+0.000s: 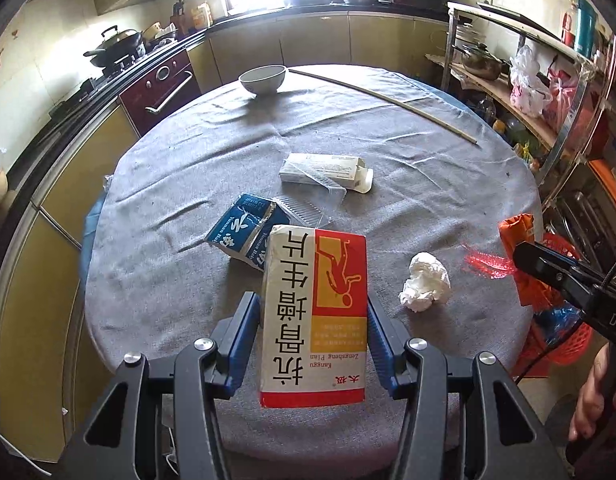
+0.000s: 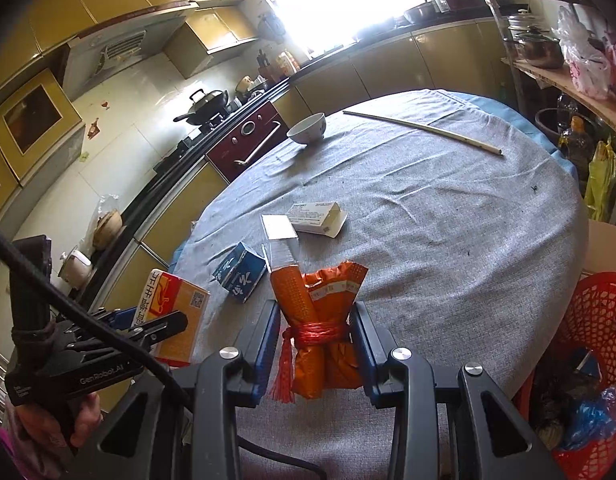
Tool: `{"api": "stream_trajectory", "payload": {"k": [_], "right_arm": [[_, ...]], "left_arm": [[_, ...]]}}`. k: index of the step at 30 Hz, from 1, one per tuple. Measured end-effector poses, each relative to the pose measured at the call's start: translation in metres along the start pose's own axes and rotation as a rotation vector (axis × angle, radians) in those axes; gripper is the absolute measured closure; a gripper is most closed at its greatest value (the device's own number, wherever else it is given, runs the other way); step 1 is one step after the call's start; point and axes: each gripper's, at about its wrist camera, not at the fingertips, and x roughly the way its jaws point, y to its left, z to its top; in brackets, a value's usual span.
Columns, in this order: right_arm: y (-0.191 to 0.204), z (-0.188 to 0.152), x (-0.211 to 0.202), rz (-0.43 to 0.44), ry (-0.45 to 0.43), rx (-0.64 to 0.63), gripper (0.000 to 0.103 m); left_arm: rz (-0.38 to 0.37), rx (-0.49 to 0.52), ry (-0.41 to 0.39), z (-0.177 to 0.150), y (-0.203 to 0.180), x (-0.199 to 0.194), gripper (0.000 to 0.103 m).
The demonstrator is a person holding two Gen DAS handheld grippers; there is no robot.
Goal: Collect trash
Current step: 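Lift the medicine box in the left tool and orange wrapper in the right tool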
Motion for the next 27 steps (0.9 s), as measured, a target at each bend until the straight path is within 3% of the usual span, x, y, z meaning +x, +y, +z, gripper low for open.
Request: {"api": "stream_trajectory", "payload": {"k": [27], "right_arm": [[-0.018, -0.011, -0.012, 0.005, -0.004, 0.033, 0.064]], "left_arm": [[0.052, 0.119, -0.007, 0.0, -0.039, 0.004, 0.049]]}}
